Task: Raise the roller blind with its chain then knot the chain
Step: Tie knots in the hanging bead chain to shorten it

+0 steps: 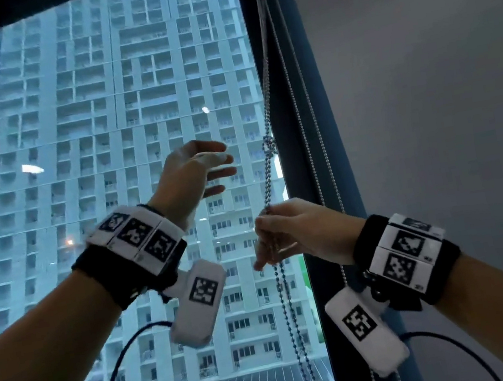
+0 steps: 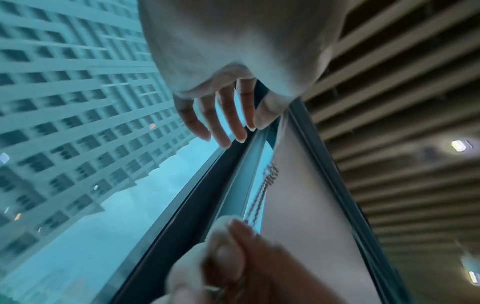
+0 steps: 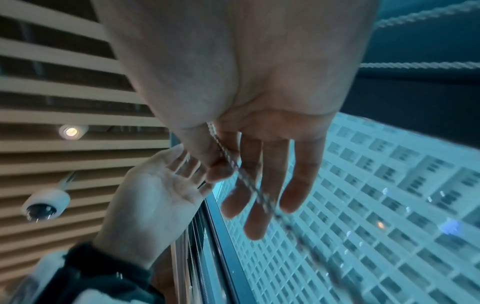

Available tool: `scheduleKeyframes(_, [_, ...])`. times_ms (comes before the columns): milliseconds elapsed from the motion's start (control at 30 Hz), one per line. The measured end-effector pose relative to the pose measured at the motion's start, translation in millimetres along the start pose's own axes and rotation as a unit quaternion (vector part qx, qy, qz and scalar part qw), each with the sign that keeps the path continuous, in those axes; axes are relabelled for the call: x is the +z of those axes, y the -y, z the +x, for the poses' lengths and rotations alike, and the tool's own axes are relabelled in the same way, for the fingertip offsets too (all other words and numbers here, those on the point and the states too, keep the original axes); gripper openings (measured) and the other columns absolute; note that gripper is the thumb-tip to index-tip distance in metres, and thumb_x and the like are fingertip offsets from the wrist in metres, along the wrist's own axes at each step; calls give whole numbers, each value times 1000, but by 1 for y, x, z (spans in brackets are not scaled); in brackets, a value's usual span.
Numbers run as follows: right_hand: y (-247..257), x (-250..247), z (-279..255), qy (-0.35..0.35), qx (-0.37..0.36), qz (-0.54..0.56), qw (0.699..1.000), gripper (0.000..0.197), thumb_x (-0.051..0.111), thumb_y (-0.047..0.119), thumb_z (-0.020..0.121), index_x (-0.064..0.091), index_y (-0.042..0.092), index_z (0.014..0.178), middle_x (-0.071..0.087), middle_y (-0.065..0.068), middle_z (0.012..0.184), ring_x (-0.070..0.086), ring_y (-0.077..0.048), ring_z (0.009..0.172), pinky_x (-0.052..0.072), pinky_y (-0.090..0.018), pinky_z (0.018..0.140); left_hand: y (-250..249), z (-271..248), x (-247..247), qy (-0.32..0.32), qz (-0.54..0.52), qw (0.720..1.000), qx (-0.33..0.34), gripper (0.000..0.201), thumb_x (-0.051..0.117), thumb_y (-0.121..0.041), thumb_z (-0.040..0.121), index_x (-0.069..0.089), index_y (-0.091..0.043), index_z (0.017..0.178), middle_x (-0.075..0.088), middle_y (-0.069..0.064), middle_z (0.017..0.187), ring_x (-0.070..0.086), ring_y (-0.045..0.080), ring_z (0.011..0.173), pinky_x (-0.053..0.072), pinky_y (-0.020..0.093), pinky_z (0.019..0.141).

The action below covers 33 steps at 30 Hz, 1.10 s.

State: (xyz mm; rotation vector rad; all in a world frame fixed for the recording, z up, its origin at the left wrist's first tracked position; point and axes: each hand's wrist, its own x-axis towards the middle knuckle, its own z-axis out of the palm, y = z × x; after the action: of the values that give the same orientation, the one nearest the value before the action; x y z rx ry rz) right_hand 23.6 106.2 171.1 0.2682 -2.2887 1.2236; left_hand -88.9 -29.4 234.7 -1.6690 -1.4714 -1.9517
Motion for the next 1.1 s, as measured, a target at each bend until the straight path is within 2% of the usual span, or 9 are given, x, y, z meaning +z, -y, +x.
scheduleKeyframes(133, [-44,15,-33,-8,22,74,997,29,38,20,104,51,9,81,65,-12,70,69,-33,74,47,-60,94,29,-64,18,19,251,947,198,30,50,-1,89,59,-21,110,65,-11,112,59,0,107,46,17,86])
scheduleKeyframes(267, [-88,46,-68,-19,50,122,991,28,39,20,104,48,7,81,51,-8,58,60,-28,53,57,-47,68,69,-122,36,160,444,818,329,60,34,2,76,53,-20,129,53,-4,139,37,11,137,35,31,109])
scheduleKeyframes(467, [-121,74,-109,50,66,71,994,32,36,24,105,44,9,78,38,9,51,41,-14,40,43,-26,45,87,-121,28,274,643,625,347,52,48,-5,82,50,-14,133,45,13,147,29,29,144,46,44,94])
scheduleKeyframes(633, [-117,68,-132,18,25,-5,1000,31,40,30,103,53,17,78,37,4,55,32,-11,46,31,-24,45,75,-121,11,309,699,559,324,41,58,-15,77,57,-15,117,61,14,124,48,35,129,51,51,85])
scheduleKeyframes(733, [-85,44,-128,-49,-73,-139,986,32,42,27,103,57,23,75,38,7,52,34,-10,46,31,-27,46,61,-123,5,339,671,591,292,31,63,-23,73,54,-22,103,64,2,99,55,25,105,54,44,73])
scheduleKeyframes(866, [-41,6,-95,-173,-166,-152,959,28,43,22,103,57,19,79,40,8,50,34,-11,43,30,-31,42,23,-126,17,356,411,835,90,17,52,-32,78,64,-30,91,59,-14,80,52,2,84,41,28,71])
scheduleKeyframes(933, [-30,3,-73,-160,-165,-67,971,28,42,21,103,57,21,79,38,7,49,28,-12,40,26,-24,39,4,-122,28,376,171,910,-23,30,46,-35,81,68,-26,99,66,-10,82,57,6,80,42,24,63])
scheduleKeyframes(1033, [-29,20,-56,-103,-103,6,989,41,39,18,104,57,29,68,37,11,42,26,-11,36,24,-18,37,-10,-114,40,368,-180,899,-152,62,26,-53,89,56,-18,130,67,7,117,61,20,104,51,28,57])
scheduleKeyframes(1100, [-39,32,-61,-73,-52,-11,996,40,38,21,104,46,18,65,33,10,42,25,-9,33,23,-18,36,-6,-110,41,328,-261,887,-195,84,13,-74,84,41,-21,144,54,10,140,52,24,128,58,34,62])
